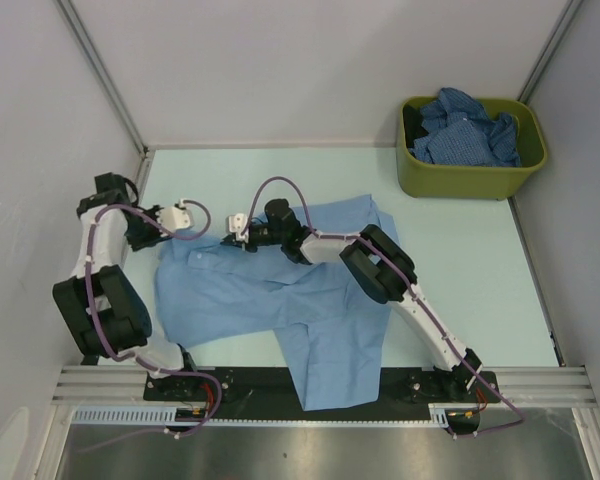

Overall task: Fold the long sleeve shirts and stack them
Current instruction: Fold the shirt

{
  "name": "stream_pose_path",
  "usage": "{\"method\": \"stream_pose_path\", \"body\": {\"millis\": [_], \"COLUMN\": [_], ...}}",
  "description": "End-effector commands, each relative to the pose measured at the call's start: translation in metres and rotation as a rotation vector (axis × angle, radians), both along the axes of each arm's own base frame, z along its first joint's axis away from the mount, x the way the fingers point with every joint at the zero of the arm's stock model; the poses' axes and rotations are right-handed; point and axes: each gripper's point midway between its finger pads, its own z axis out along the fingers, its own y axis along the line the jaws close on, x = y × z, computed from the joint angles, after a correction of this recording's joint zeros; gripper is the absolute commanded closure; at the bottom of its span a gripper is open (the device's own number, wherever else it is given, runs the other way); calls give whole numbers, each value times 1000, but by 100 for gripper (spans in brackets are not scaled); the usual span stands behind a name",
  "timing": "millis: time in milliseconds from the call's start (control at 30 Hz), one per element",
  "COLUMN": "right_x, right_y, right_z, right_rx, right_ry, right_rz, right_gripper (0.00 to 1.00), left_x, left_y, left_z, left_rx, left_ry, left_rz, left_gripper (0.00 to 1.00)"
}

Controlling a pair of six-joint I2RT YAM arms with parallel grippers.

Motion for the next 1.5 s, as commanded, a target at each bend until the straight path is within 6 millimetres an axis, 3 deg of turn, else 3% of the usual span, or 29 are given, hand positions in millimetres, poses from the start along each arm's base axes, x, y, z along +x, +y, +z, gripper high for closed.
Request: {"method": "stream_pose_path", "body": {"millis": [0,33,133,233,300,367,400,433,467,533,600,633,667,700,733,800,833,867,900,933,967,1000,1067,1167,1233,1333,1400,1433,1467], "right_x": [5,5,4,4,5,13,24,33,40,55,73,76,84,86,90,86,80,76,64,64,73,68,80,94,99,109,111,104,101], "right_y": [1,1,2,3,4,5,3,-2,-5,-18,-39,-48,-66,-77,-105,-134,-168,-185,-206,-222,-249,-265,-298,-335,-350,-383,-407,-414,-422], "right_z": [51,52,52,52,52,58,64,71,75,98,101,125,114,117,124,122,111,109,92,93,84,73,55,21,12,15,28,23,34], "right_rx": [92,93,96,95,95,113,126,139,140,150,94,99,35,9,-58,-159,-265,-304,-388,-408,-438,-482,-506,-568,-575,-524,-481,-482,-460], "right_ry": [-81,-82,-84,-91,-98,-116,-100,-96,-84,-72,-57,-84,-43,-24,22,40,128,163,252,287,338,405,508,621,669,761,798,829,826], "right_rz": [-1,1,4,1,-6,-58,-122,-157,-180,-236,-302,-318,-345,-357,-389,-378,-392,-384,-392,-416,-467,-487,-572,-691,-738,-824,-878,-885,-897], "right_gripper": [100,100,100,100,100,76,51,42,27,16,8,7,6,6,6,5,5,5,5,9,12,15,20,31,34,34,35,36,36], "left_x": [-9,-11,-10,-6,-2,5,15,20,26,39,50,51,50,48,44,31,22,18,13,10,8,8,17,38,50,62,69,68,69], "left_y": [26,29,13,-23,-37,-51,-53,-53,-51,-44,-39,-41,-42,-49,-53,-64,-66,-71,-71,-71,-73,-73,-72,-70,-69,-61,-58,-57,-57], "left_z": [37,39,53,68,68,66,70,66,69,72,72,69,61,55,42,21,3,-10,-20,-35,-48,-56,-70,-74,-75,-68,-62,-60,-58], "left_rx": [56,51,-26,-132,-150,-192,-218,-260,-273,-309,-328,-346,-354,-369,-377,-372,-358,-356,-345,-347,-356,-357,-371,-359,-361,-343,-340,-343,-353], "left_ry": [-63,-68,-101,-143,-151,-154,-189,-169,-178,-211,-261,-254,-231,-202,-157,-71,-26,16,37,54,91,108,132,142,144,120,111,117,115], "left_rz": [13,26,12,-25,-33,10,25,98,127,212,257,281,286,293,298,321,337,366,392,420,459,479,519,558,561,582,584,586,584], "left_gripper": [56,52,41,32,29,24,24,24,24,24,23,23,23,23,24,26,27,28,28,28,28,28,29,33,34,33,32,32,32]}}
